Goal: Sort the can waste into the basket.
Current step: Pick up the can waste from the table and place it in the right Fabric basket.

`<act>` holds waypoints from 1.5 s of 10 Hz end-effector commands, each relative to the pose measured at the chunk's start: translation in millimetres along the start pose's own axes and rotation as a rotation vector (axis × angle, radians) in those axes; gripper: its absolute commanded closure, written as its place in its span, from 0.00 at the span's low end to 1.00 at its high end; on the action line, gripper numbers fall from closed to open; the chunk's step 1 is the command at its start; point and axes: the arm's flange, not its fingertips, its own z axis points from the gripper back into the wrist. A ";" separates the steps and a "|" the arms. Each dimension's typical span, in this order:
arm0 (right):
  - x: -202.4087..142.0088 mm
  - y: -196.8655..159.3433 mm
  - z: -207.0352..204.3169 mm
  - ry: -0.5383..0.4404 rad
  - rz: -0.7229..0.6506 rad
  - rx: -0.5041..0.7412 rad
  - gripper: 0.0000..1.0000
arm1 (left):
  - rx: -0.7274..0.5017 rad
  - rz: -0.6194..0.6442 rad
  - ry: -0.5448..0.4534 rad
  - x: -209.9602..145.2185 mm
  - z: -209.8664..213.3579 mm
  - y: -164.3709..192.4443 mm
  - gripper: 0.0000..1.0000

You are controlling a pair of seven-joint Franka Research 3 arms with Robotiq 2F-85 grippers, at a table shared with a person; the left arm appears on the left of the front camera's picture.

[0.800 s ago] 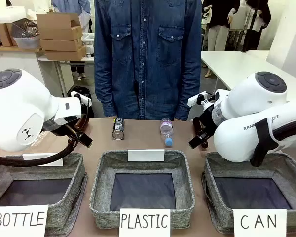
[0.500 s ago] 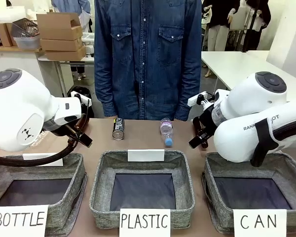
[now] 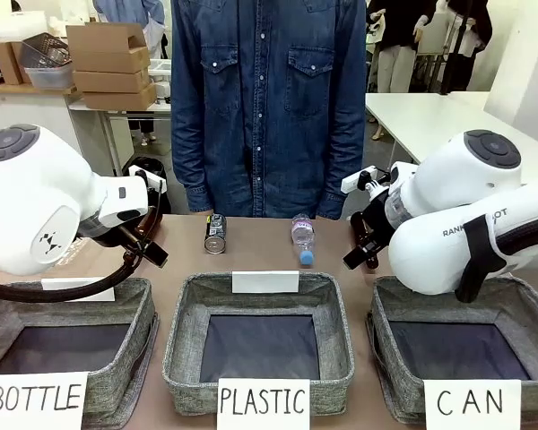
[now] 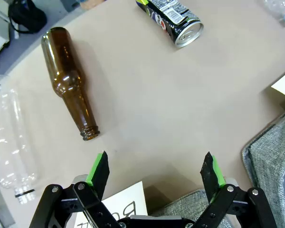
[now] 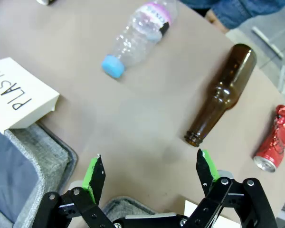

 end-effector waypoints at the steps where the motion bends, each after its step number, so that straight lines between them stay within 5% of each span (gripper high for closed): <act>1: 0.1 0.0 0.0 0.000 -0.001 0.000 0.00 | 0.000 0.000 0.000 0.1 0.1 -0.1 0.00; 6: 0.1 0.0 0.0 0.000 -0.001 0.000 0.00 | 0.000 0.000 0.000 0.0 0.0 0.0 0.00; 7: 0.0 0.0 0.0 0.000 0.000 0.000 0.00 | -0.060 -0.027 -0.047 4.4 26.2 0.1 0.00; 10: -1.2 -27.0 144.6 0.002 -0.130 -0.057 0.00 | 0.014 -0.052 0.001 -14.0 176.8 -13.5 0.00; 12: -26.0 -15.2 207.4 -0.172 -0.067 -0.106 0.00 | 0.138 -0.167 -0.121 -48.7 231.6 -41.3 0.00; 13: -32.8 -2.3 218.4 -0.256 -0.054 -0.128 0.00 | 0.108 -0.251 -0.167 -55.3 230.9 -52.5 0.00; 14: 7.7 -32.7 183.5 -0.105 -0.094 -0.077 0.00 | 0.083 -0.119 -0.077 9.3 220.7 -20.6 0.00; 15: 7.7 -32.7 183.5 -0.105 -0.094 -0.077 0.00 | 0.083 -0.119 -0.077 9.3 220.7 -20.6 0.00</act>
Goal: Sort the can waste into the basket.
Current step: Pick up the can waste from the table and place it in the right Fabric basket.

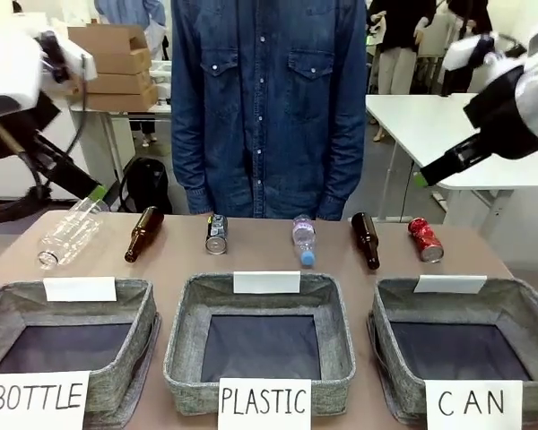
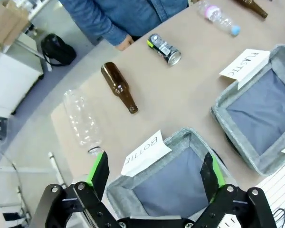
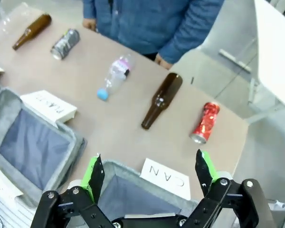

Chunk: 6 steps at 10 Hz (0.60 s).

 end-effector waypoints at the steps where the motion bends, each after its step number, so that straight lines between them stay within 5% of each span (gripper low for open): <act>1: 2.1 0.3 15.6 -0.036 0.002 -0.011 0.00 | -0.023 0.043 0.027 4.6 -34.6 9.1 0.00; 2: -4.0 1.2 10.6 -0.034 0.010 0.068 0.00 | 0.000 0.000 0.000 0.0 0.0 0.0 0.00; 3: -9.6 -8.3 13.3 -0.042 -0.066 0.186 0.00 | -0.136 0.045 0.023 -7.2 -1.4 11.3 0.00; 5: -19.0 -35.4 17.2 0.008 -0.357 0.658 0.00 | -0.661 0.204 -0.180 -30.3 -11.7 52.3 0.00; 6: -29.4 -54.0 13.3 -0.014 -0.429 0.907 0.00 | -0.829 0.359 -0.266 -42.8 -23.7 71.1 0.00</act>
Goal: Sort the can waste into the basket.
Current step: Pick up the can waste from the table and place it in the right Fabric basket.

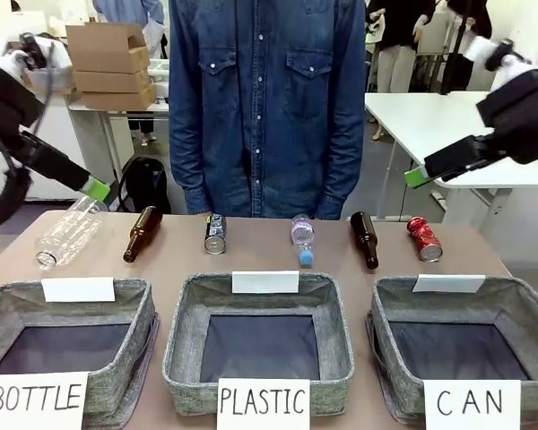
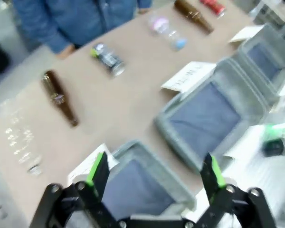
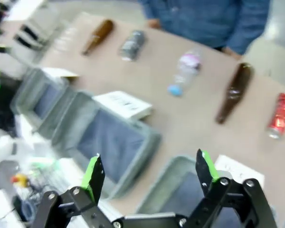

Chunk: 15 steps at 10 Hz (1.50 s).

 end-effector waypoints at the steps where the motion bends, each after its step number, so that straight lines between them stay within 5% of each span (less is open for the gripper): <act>1: -4.0 -33.3 19.9 0.057 -0.337 0.484 0.00 | -0.459 0.311 -0.176 -24.3 -3.6 37.6 0.00; 4: -13.7 -71.6 28.3 -0.027 -0.571 0.637 0.00 | -0.629 0.570 -0.322 -46.2 -21.7 73.1 0.00; 8: -27.7 -95.6 6.3 -0.074 -0.612 0.555 0.00 | -0.586 0.565 -0.342 -46.9 -24.6 72.8 0.00; 9: -30.1 -100.6 25.6 -0.068 -0.645 0.666 0.00 | -0.404 0.558 -0.237 -38.8 -22.6 66.3 0.00; 10: -30.1 -100.6 25.6 -0.068 -0.645 0.666 0.00 | -0.646 0.613 -0.349 -45.1 -26.6 89.9 0.00; 15: -30.1 -100.6 25.6 -0.068 -0.645 0.666 0.00 | -0.646 0.613 -0.349 -45.1 -26.6 89.9 0.00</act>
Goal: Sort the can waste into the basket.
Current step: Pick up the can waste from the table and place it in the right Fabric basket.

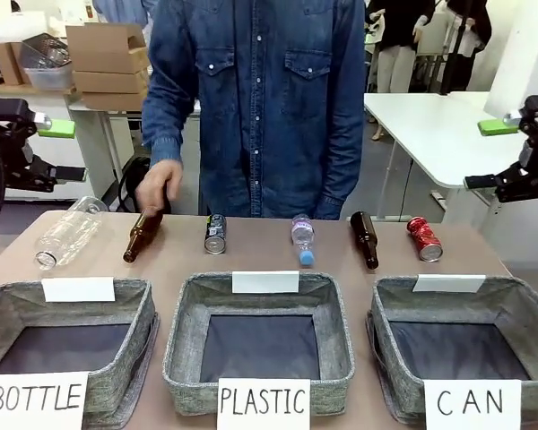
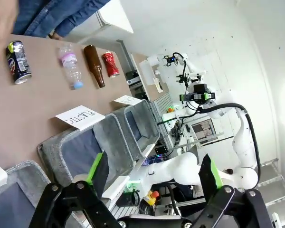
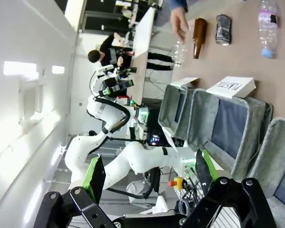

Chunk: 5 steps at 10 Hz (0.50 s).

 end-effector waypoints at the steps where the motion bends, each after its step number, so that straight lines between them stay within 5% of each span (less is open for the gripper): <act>1: 4.9 0.1 -1.7 -0.009 0.029 0.023 0.00 | -0.014 -0.028 -0.009 3.6 -4.0 1.0 0.00; 3: 4.9 0.1 -1.7 -0.009 0.029 0.023 0.00 | 0.046 0.008 0.016 12.4 -7.6 -8.0 0.00; 5: 4.9 0.1 -1.7 -0.009 0.029 0.023 0.00 | 0.210 0.046 0.127 46.8 -56.4 -21.3 0.00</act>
